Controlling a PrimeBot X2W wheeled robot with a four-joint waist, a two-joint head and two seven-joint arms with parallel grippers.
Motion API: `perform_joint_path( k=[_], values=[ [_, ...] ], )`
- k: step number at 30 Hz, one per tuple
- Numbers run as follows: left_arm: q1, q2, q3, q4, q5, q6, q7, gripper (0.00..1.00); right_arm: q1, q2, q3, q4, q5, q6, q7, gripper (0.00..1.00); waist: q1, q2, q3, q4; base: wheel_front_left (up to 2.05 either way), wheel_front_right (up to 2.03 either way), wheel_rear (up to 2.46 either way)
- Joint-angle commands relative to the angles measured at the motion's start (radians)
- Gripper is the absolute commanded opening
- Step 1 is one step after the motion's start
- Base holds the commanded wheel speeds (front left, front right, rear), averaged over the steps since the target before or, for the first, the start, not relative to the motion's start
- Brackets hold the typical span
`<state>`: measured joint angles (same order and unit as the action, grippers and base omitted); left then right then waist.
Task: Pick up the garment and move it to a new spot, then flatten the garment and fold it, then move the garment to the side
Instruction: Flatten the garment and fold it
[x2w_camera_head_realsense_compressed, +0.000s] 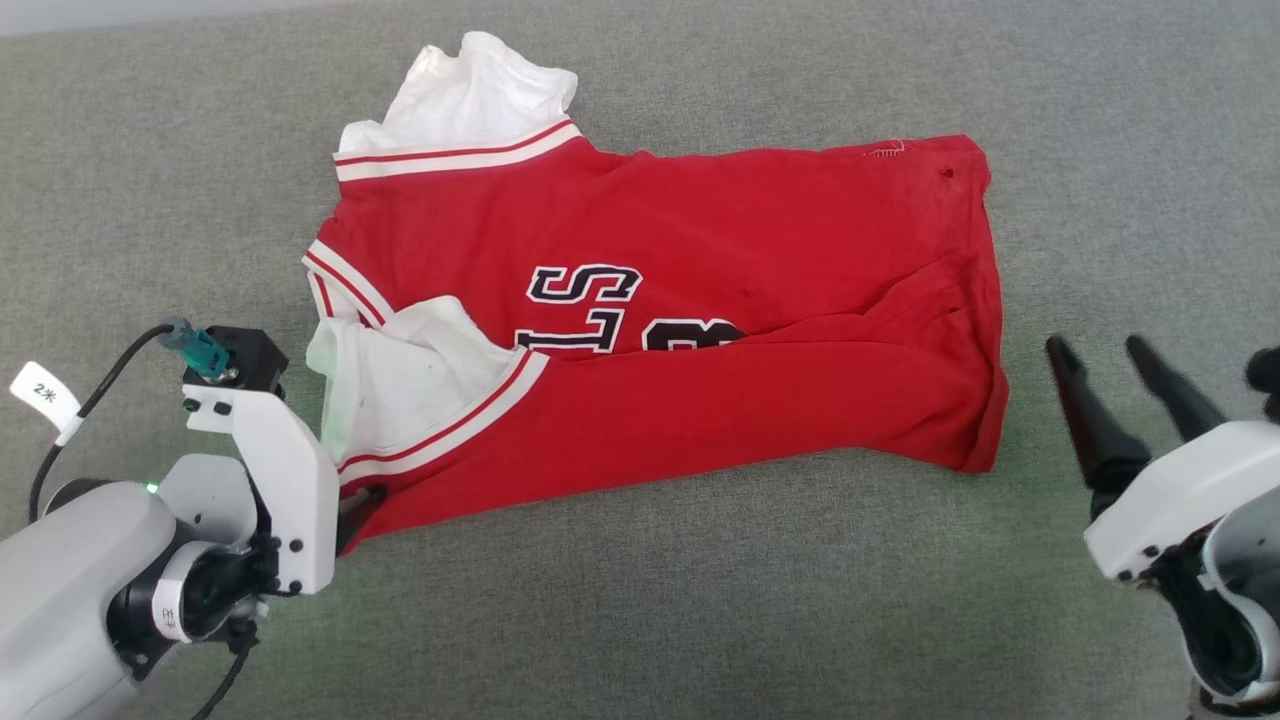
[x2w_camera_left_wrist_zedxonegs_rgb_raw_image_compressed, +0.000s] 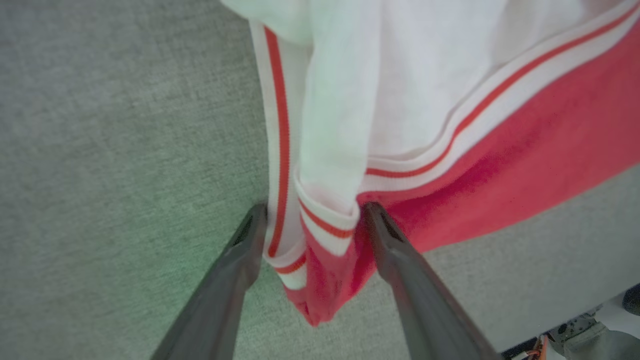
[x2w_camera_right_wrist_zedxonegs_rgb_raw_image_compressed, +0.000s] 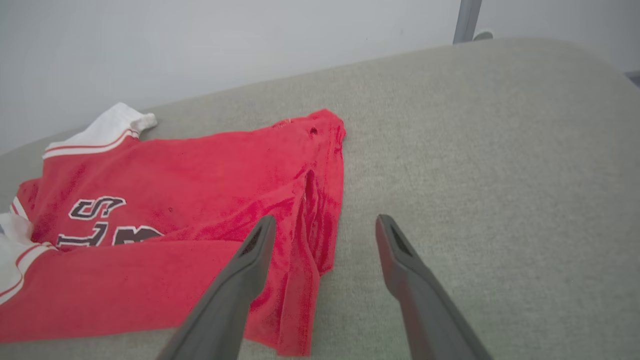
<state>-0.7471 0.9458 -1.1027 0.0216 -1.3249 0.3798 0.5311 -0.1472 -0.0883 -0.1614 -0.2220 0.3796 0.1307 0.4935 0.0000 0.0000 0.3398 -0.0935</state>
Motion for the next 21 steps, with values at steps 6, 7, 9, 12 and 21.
perform_joint_path(
  k=[6, 7, 9, 12, 21],
  values=[
    [0.020, -0.092, -0.041, 0.138, 0.013, -0.073, -0.008, 0.00, -0.010, -0.012, 0.023, 0.054, 0.022, 0.000, 0.123, 1.00, 0.0000, 0.0000, 0.003, 0.004, 0.00, 0.00, 0.00],
    [0.021, -0.106, -0.044, 0.158, 0.007, -0.087, -0.009, 0.00, -0.019, -0.014, 0.025, 0.064, 0.022, 0.000, 0.142, 1.00, 0.0000, 0.0000, 0.004, 0.006, 0.00, 0.00, 0.00],
    [0.016, -0.130, -0.050, 0.192, 0.011, -0.109, -0.011, 0.00, -0.036, -0.009, 0.024, 0.097, 0.029, 0.000, 0.183, 1.00, 0.0000, 0.0000, 0.004, 0.011, 0.00, 0.00, 0.00],
    [0.003, -0.154, -0.051, 0.229, 0.016, -0.137, -0.018, 0.00, -0.072, -0.017, 0.036, 0.145, 0.031, 0.000, 0.233, 1.00, 0.0000, 0.0000, 0.006, 0.022, 0.00, 0.00, 0.00],
    [-0.023, -0.209, -0.055, 0.302, 0.024, -0.186, -0.026, 0.00, -0.178, -0.024, 0.088, 0.357, 0.006, 0.000, 0.355, 1.00, 0.0000, 0.0000, 0.018, 0.056, 0.00, 0.00, 0.00]
  ],
)
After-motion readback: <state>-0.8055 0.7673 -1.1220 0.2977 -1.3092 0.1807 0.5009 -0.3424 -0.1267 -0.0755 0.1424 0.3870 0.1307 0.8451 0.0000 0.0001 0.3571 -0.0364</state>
